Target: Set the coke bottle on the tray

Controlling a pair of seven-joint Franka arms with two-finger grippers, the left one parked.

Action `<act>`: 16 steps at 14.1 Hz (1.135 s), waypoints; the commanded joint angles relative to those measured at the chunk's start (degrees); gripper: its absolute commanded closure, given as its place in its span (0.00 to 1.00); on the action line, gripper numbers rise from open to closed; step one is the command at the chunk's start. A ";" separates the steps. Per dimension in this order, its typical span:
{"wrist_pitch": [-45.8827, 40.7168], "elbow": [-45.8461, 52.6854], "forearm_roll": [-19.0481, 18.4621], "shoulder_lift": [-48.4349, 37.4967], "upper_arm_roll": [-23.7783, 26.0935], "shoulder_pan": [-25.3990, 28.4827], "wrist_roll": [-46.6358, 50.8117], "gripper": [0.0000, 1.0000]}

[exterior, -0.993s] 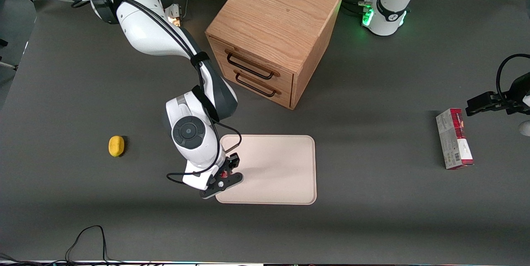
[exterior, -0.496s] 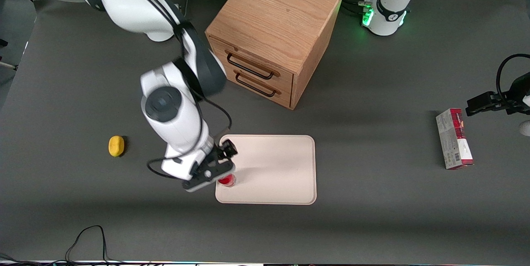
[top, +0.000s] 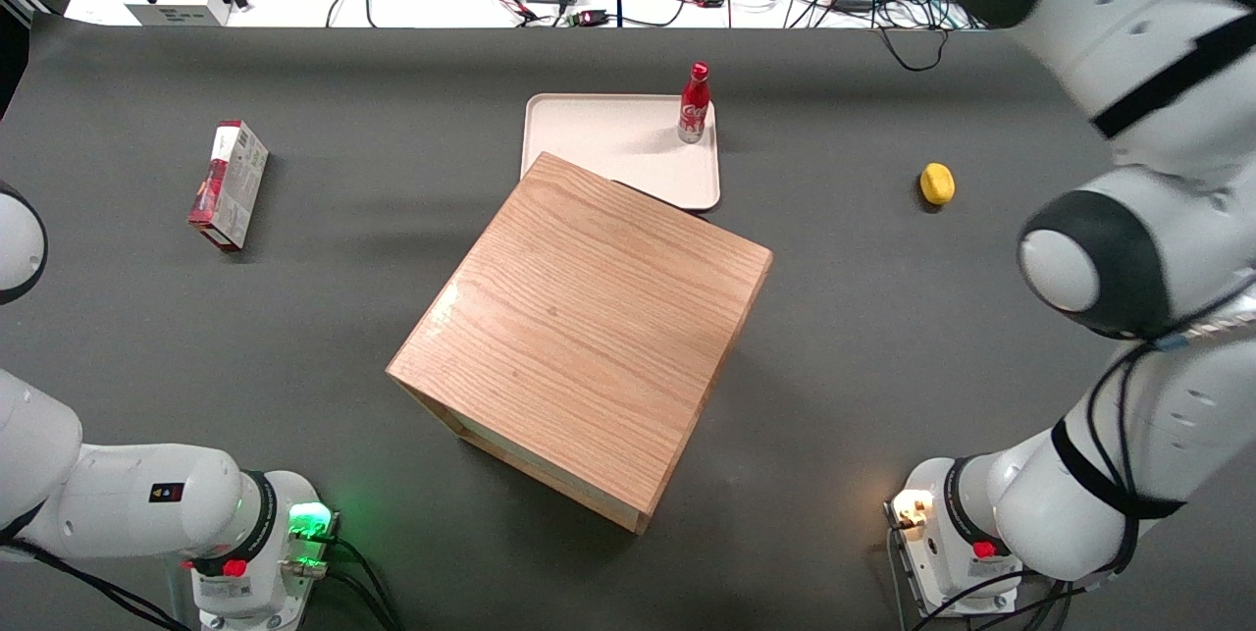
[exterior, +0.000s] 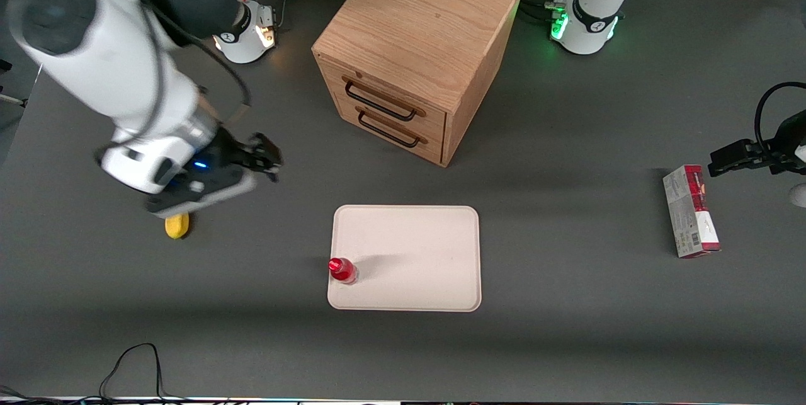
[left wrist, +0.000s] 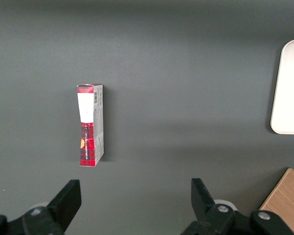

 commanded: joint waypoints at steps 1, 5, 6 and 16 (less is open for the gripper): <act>0.80 -11.66 -0.81 -9.08 -3.03 -1.01 -0.94 0.00; 0.98 -18.87 -0.80 -15.24 2.83 -14.96 -0.86 0.00; 0.98 -20.10 -0.89 -16.03 6.15 -19.61 -1.03 0.00; 0.89 -20.55 -3.44 -15.51 10.41 -28.45 -2.79 0.00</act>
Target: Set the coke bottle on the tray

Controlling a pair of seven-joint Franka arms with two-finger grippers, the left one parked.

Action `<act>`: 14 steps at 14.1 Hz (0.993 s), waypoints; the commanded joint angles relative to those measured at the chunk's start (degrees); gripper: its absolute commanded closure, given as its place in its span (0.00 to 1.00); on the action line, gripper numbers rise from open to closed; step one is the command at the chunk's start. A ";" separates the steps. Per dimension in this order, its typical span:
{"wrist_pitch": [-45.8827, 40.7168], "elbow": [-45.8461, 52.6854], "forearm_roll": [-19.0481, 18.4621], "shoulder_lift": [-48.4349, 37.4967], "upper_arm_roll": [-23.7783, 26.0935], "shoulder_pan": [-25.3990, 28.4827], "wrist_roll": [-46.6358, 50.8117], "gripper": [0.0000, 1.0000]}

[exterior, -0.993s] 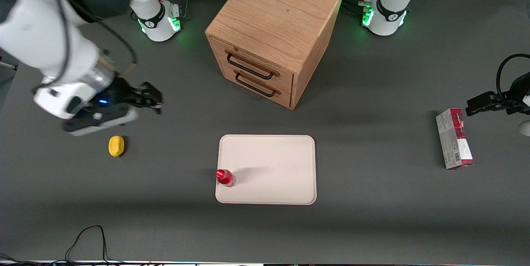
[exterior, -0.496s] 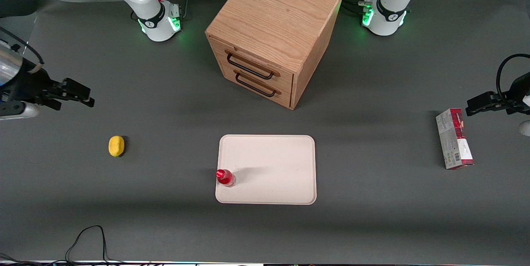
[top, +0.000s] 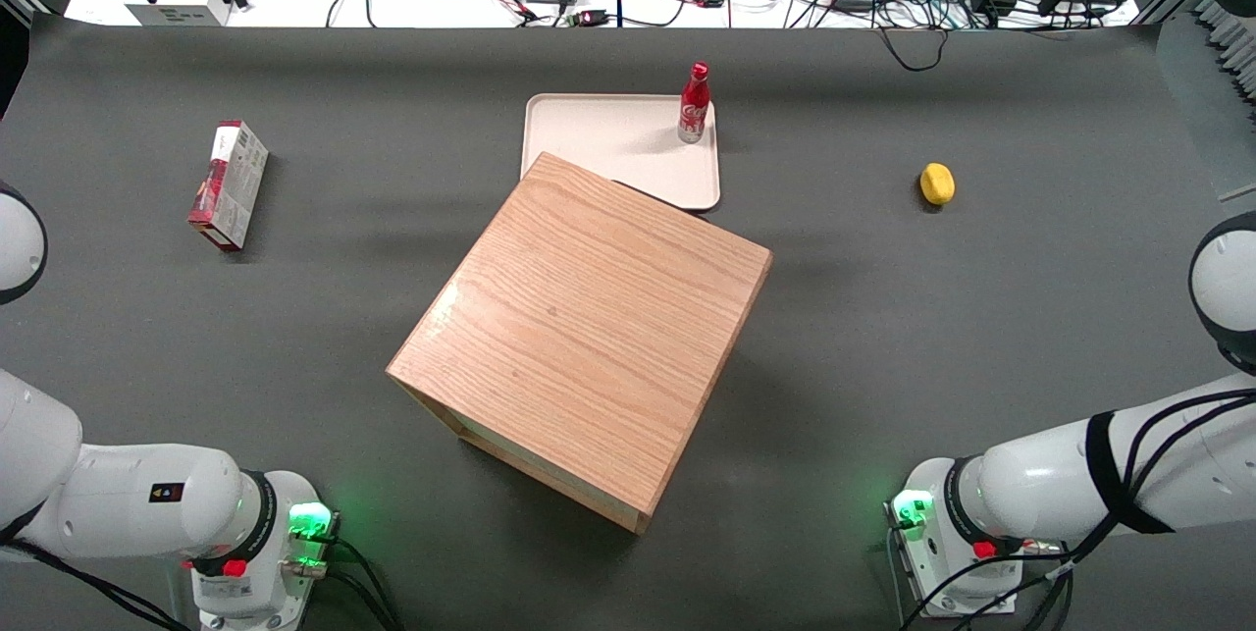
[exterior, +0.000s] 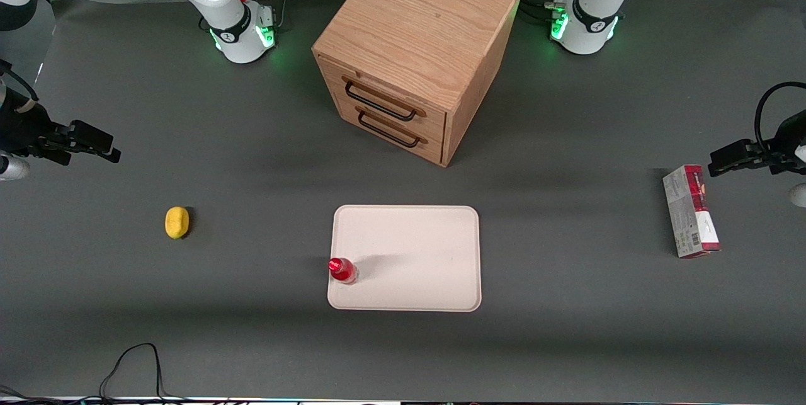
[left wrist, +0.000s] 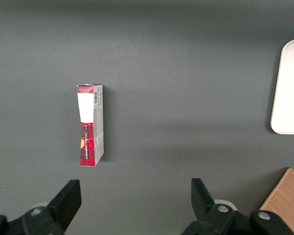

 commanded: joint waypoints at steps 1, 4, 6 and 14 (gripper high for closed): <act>1.00 -1.18 -2.43 -0.61 0.66 -0.13 -0.16 0.00; 1.09 0.22 -2.62 0.26 0.57 -0.22 -0.86 0.00; 1.01 1.54 -2.70 0.79 0.57 -0.13 -0.95 0.00; 0.65 1.20 -4.02 0.71 0.39 -0.05 -0.07 0.00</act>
